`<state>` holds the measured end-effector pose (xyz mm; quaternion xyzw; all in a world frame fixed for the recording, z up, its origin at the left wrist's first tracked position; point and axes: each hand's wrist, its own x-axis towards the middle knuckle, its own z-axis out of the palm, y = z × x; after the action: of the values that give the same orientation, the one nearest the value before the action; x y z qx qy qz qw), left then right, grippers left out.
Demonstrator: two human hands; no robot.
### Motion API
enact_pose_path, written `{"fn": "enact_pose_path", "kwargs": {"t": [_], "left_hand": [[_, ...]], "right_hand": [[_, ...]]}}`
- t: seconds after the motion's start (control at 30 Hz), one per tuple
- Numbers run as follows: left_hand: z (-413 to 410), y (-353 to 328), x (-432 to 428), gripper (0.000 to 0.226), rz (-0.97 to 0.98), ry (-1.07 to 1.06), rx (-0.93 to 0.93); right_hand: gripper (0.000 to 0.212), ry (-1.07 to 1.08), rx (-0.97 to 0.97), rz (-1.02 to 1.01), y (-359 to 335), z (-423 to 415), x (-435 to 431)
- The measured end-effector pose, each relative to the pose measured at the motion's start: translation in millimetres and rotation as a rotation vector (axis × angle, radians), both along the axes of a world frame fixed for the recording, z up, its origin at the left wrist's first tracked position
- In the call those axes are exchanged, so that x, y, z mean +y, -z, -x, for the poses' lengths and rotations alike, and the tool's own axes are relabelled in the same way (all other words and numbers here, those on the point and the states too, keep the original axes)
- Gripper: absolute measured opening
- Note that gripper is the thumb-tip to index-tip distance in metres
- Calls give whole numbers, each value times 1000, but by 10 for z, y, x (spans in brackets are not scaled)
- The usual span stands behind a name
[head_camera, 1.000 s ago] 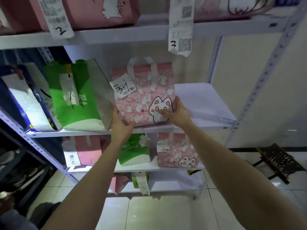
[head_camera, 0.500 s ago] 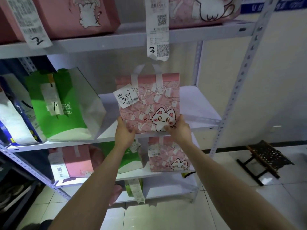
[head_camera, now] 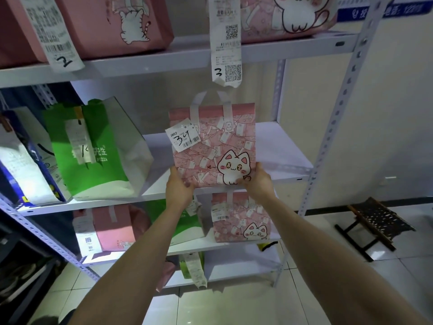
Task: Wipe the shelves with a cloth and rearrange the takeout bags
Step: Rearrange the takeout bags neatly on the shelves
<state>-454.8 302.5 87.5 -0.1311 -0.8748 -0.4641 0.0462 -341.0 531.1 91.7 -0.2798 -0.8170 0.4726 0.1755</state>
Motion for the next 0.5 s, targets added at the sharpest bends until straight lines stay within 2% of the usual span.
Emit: {"fn": "enact_pose_path", "kwargs": {"t": [0.13,0.27,0.37,0.5], "left_hand": [[-2,-39,-15,52,-33,17,-13],[-7,-35,-121,65,-71,40,-27],[1,-26,-267,76,-82,38,-40],[10,-34,-607,72,-103,21,24]], "right_hand": [[53,-14,-17,51,-48,1,44],[71,101,91,-12,-13,-97,-81],[63,242,204,-165,9,-189,-293],[49,282,376,-270,-103,-169,-645]]}}
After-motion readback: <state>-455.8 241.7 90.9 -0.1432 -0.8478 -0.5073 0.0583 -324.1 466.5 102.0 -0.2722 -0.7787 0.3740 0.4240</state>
